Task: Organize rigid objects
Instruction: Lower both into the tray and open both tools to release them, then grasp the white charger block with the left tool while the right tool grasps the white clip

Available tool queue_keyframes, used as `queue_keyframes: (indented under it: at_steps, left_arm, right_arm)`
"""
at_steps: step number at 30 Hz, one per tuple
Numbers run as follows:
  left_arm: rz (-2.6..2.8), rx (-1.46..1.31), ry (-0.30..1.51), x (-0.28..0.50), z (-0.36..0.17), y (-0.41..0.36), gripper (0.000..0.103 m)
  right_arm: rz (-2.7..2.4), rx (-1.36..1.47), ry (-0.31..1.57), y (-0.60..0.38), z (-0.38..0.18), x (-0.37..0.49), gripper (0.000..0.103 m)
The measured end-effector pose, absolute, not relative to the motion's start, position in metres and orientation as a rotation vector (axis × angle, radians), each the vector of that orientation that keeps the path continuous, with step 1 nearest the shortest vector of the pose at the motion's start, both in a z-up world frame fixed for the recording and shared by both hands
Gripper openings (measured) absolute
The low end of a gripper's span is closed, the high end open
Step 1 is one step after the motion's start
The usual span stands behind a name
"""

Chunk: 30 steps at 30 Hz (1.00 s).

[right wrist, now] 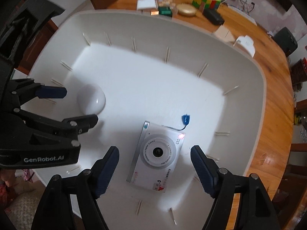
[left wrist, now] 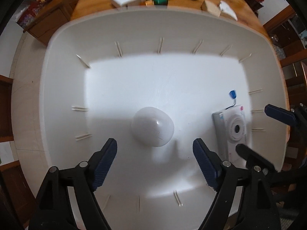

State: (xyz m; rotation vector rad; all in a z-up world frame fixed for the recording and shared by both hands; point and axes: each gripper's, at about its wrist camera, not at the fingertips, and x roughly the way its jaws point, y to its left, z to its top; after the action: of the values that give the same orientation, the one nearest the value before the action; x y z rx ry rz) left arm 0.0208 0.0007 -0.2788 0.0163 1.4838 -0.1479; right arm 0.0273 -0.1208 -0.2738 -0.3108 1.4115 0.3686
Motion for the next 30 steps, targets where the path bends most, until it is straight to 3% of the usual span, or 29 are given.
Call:
queue_keyframes:
  at_steps: [17,23,30]
  left_arm:
    - [-0.095,-0.079,1.258,0.061,-0.155,0.038,0.084]
    - [-0.089,0.0,1.159,0.09,-0.109,0.038,0.084]
    - [-0.162,0.201,1.086,0.131,-0.092,0.033,0.084]
  right_arm:
    - [0.339,-0.176,1.238,-0.15,-0.185,0.037,0.078]
    - [0.318,-0.139,1.183,-0.167,-0.147,0.058,0.078]
    - [0.244,-0.09,1.125,-0.191,-0.103,0.099,0.078]
